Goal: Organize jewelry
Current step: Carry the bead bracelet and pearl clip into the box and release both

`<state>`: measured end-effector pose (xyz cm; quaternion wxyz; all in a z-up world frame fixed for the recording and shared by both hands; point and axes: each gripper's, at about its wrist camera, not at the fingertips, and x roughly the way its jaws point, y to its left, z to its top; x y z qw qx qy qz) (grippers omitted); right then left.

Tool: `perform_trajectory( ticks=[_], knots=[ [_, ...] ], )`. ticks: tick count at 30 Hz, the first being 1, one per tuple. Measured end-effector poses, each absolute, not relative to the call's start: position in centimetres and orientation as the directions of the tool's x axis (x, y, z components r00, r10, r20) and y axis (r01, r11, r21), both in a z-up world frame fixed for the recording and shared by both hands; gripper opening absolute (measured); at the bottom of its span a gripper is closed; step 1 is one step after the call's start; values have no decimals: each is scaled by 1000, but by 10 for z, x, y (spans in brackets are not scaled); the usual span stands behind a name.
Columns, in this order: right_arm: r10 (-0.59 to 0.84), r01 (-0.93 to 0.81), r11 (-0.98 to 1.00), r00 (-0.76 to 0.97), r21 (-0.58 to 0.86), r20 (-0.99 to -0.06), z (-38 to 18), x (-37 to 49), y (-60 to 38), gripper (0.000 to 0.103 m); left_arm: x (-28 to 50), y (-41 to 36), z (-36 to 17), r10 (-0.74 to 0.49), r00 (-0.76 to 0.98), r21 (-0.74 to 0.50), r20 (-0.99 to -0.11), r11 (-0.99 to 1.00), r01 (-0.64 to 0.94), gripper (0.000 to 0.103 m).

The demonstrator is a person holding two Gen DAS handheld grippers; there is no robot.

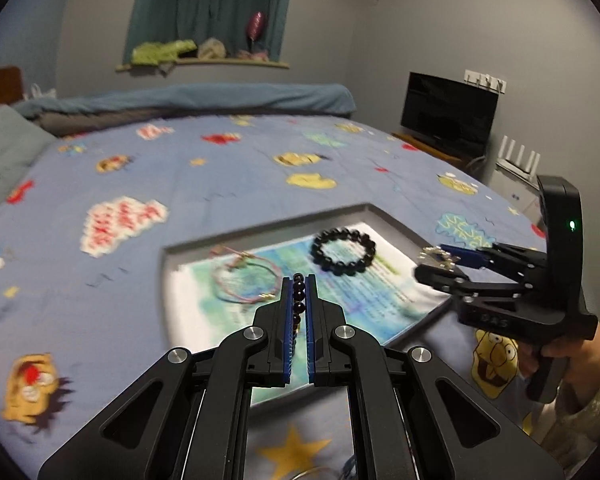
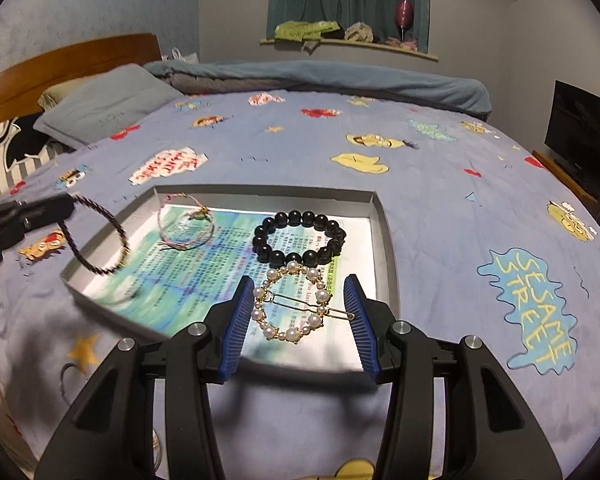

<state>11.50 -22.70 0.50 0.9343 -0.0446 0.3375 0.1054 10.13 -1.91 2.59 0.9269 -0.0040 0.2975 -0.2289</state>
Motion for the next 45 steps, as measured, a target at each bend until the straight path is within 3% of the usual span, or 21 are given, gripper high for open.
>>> perform_trajectory(
  ticks=[11,30,32,34,36,38,40,45],
  knots=[
    [109,-222,973,687,-65,-719,-20,140,-215,47,131,-9,-28,-345,665,-126,-662,926,355,6],
    [127,-218,976,660,-27,-741,-26,150,-220,49,140,-9,-37,-302,671,-87,-677,938,335,8],
    [137,-223,975,666,-21,-733,-24,147,-221,57,138,-8,-35,-300,677,-83,-672,939,333,13],
    [151,-227,974,681,-11,-716,-20,142,-221,58,136,-7,-32,-296,686,-78,-664,941,329,24],
    [156,-229,973,694,-9,-703,-15,138,-221,60,134,-5,-29,-293,694,-80,-658,943,323,27],
    [162,-227,974,709,-5,-686,-10,133,-222,67,130,-1,-23,-291,706,-85,-646,946,313,36],
    [165,-224,975,725,-2,-669,-3,126,-225,71,125,2,-17,-288,720,-88,-631,949,303,53],
    [181,-213,977,754,26,-632,12,108,-234,92,108,13,-2,-259,763,-82,-592,961,263,76]
  ],
)
